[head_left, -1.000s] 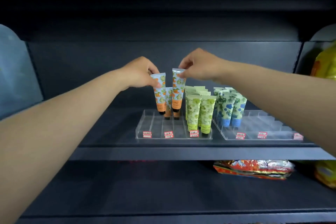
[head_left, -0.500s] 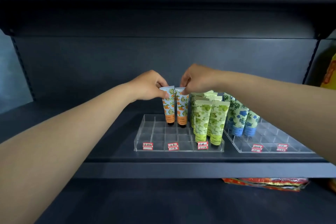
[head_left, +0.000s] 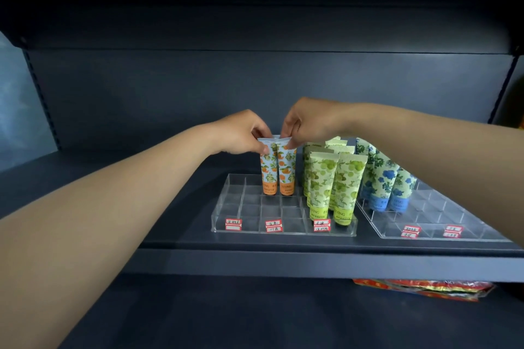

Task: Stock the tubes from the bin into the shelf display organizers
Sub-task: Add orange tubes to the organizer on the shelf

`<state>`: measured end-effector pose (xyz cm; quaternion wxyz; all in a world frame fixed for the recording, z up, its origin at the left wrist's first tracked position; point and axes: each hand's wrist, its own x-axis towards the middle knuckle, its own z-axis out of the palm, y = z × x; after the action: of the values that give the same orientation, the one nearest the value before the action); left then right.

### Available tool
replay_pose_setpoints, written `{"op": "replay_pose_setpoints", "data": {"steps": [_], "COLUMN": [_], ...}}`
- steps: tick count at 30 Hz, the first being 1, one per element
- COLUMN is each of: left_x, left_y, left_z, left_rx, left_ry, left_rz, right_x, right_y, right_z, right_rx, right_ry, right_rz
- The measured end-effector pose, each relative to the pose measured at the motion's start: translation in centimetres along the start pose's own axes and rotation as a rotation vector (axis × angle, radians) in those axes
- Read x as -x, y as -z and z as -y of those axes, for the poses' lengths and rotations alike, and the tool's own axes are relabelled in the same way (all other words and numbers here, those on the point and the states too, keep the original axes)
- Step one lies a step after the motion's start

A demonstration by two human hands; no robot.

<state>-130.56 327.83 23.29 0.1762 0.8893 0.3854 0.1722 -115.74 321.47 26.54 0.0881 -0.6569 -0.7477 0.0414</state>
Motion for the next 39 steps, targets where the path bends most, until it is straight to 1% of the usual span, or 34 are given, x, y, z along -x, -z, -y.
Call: {"op": "replay_pose_setpoints", "data": {"steps": [9,19,26,32,35,39], "left_x": [-0.5,-0.6,-0.2,1.1,2.6,5.8], "left_y": [-0.5,0.1,0.7,1.6,1.9,1.9], "left_z": [-0.3,-0.6,-1.2,-2.3,-2.8,-3.3], "left_rx": [-0.045,-0.021,-0.044,-0.103,-0.177,-0.272], "left_ry": [-0.008,-0.001,0.000,0.000,-0.006,-0.019], "left_rz": [0.012,-0.043,-0.066,-0.091,-0.114,-0.162], "right_x": [-0.2,-0.2,0.4,2.4,4.0,7.3], "right_y": [-0.2,0.0,0.3,1.2,1.3,0.2], "right_z": [-0.6,-1.0,-0.7,-0.2,0.0,0.6], "right_rx": [0.010,-0.026,-0.017,-0.003,0.041,0.067], "right_ry": [-0.021,-0.031,0.000,0.038,0.068,0.114], "right_rz": [-0.032,-0.073,-0.089,-0.174,-0.221,-0.337]}}
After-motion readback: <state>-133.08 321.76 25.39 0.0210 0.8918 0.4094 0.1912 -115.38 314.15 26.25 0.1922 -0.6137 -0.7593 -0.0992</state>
